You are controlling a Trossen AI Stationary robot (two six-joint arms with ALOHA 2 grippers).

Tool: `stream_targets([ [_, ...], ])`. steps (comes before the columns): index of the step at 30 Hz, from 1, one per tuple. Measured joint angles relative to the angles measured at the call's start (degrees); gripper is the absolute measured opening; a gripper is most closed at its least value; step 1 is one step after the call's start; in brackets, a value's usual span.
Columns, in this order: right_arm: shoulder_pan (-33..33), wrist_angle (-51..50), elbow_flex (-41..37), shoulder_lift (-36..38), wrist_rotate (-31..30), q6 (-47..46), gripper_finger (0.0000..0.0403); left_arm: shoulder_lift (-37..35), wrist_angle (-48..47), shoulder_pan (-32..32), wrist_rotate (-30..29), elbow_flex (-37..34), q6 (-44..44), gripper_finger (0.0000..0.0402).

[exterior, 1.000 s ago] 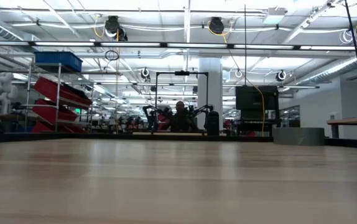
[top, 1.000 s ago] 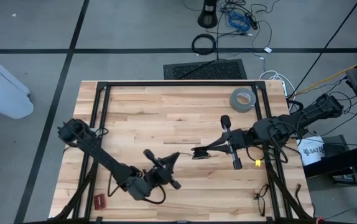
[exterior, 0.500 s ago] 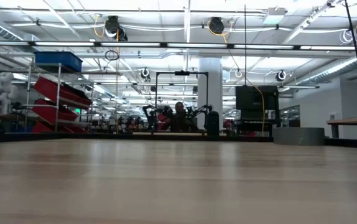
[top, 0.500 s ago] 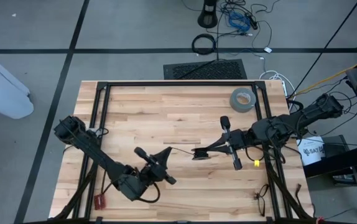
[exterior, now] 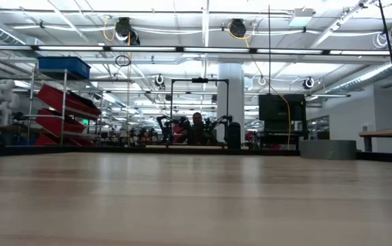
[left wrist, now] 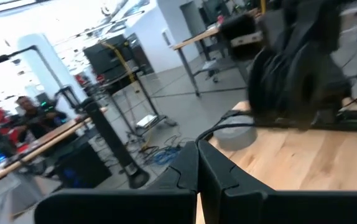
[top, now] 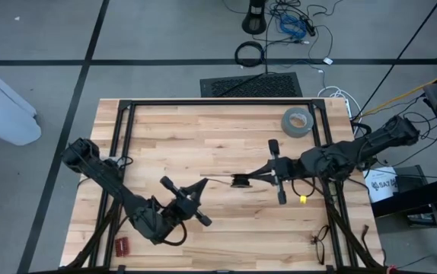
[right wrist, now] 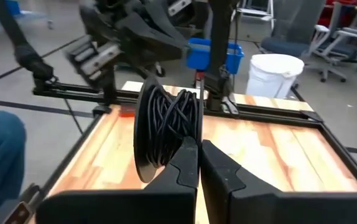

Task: Coil cords
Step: Coil the black wire onto the spool

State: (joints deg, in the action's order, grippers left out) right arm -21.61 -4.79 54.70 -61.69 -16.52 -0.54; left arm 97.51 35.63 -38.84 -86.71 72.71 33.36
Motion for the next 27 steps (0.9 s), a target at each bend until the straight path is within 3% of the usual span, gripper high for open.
stream_targets([
  [12,3.4,3.3,0.0,-4.6,0.3,0.2,0.0,0.0,-1.5,3.3,9.6,0.0,-5.3,0.0],
  [20,5.4,3.4,0.0,-6.5,-0.1,-0.3,0.0,0.0,-2.4,6.1,11.0,0.4,-5.9,0.0],
  [27,7.0,3.3,0.0,-9.7,-10.7,-0.3,0.0,0.0,-8.4,10.1,13.4,0.4,-12.1,0.0],
])
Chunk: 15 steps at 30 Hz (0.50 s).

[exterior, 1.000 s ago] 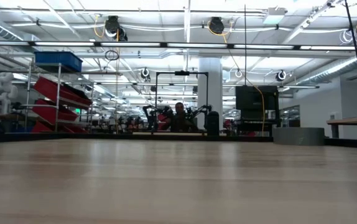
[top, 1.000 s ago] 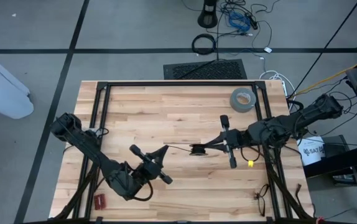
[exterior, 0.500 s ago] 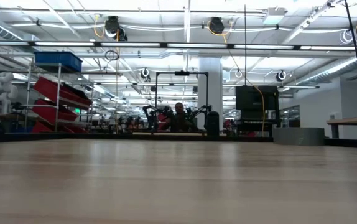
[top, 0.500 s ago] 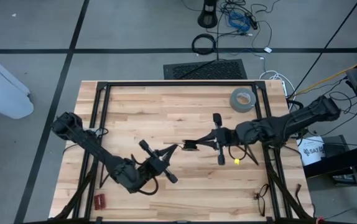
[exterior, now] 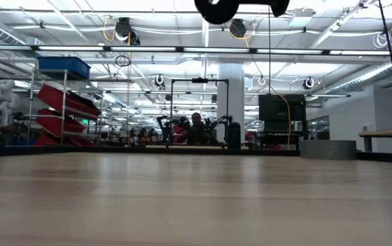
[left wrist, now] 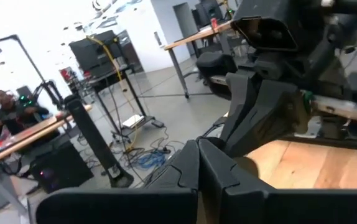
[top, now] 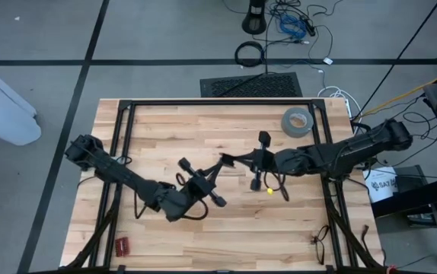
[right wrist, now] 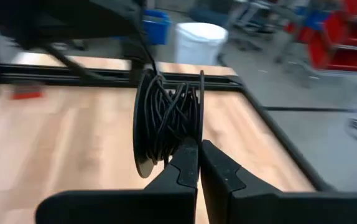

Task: Coil cords
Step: Coil the black wire onto the spool

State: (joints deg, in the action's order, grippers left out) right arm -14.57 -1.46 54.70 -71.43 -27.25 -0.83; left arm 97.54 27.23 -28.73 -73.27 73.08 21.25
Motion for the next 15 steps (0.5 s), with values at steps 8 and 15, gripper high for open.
stream_targets([
  [8,0.4,2.1,0.0,-2.8,-8.9,0.2,0.0,0.0,-8.2,4.3,6.3,0.0,-10.4,0.0],
  [15,0.4,3.5,0.0,-4.2,-12.3,0.6,0.0,0.0,-11.3,6.2,8.4,0.0,-16.4,0.0],
])
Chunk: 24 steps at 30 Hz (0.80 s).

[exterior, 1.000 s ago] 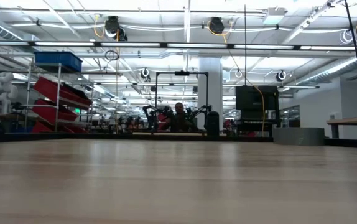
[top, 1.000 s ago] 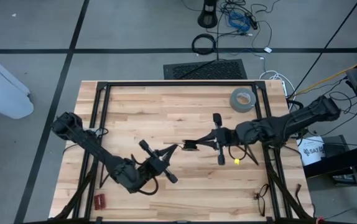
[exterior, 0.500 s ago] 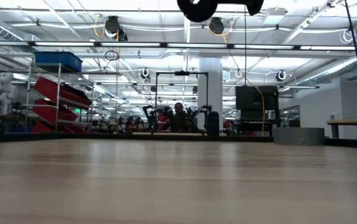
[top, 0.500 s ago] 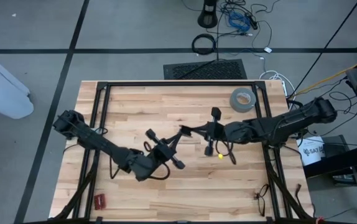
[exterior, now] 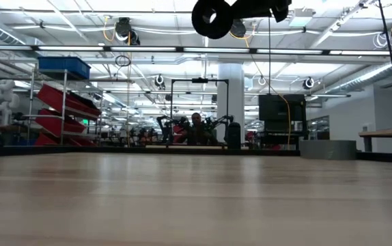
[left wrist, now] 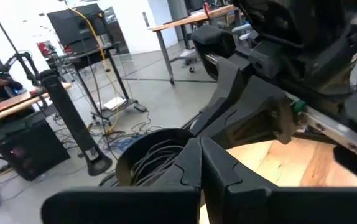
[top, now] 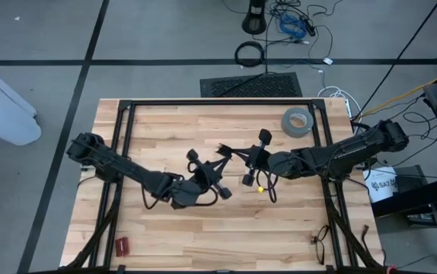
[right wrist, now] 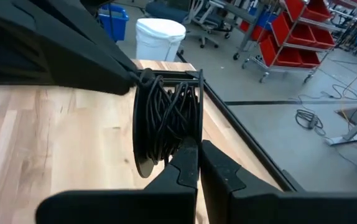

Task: Coil cords
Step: Coil the black wire onto the spool

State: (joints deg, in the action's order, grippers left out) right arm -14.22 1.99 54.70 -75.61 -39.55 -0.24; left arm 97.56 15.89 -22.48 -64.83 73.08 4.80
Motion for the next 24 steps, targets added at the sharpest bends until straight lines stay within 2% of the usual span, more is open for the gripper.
stream_targets([
  [9,0.0,0.1,0.0,0.0,-0.9,0.5,0.0,0.0,0.0,0.0,4.4,0.0,-1.8,0.0006],
  [17,0.0,0.9,0.0,0.0,-1.8,0.8,0.0,0.0,-0.6,-0.4,4.6,0.0,-7.9,0.0007],
  [24,0.0,0.9,0.0,0.0,-2.8,1.0,0.0,0.0,-0.6,-0.3,4.6,0.0,-10.0,0.0007],
])
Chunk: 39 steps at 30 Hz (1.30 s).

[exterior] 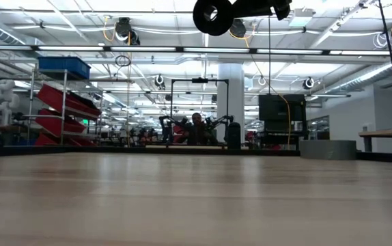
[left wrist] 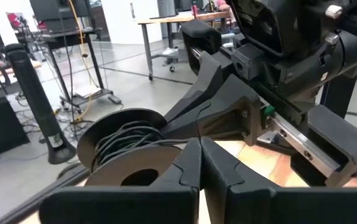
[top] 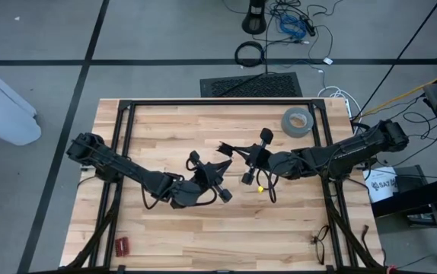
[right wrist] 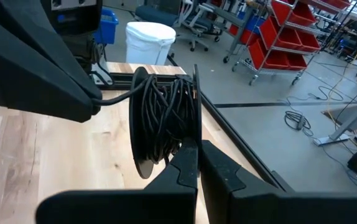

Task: Coil cords
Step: Coil the black wire onto the spool

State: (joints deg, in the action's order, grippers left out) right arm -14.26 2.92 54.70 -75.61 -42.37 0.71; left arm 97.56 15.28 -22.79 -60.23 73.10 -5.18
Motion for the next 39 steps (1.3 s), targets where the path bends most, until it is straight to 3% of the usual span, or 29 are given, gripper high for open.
stream_targets([
  [11,-0.3,1.3,0.0,0.0,-1.7,0.0,0.0,0.0,-0.5,0.0,0.4,0.0,-8.6,0.0007],
  [20,-0.6,2.4,0.0,0.0,-2.6,1.4,0.0,0.0,-0.7,1.5,5.3,0.0,-14.9,0.0007],
  [39,-0.8,3.4,0.0,0.0,-3.0,1.5,0.0,0.1,-1.3,1.8,3.3,-0.1,-15.1,0.0007],
])
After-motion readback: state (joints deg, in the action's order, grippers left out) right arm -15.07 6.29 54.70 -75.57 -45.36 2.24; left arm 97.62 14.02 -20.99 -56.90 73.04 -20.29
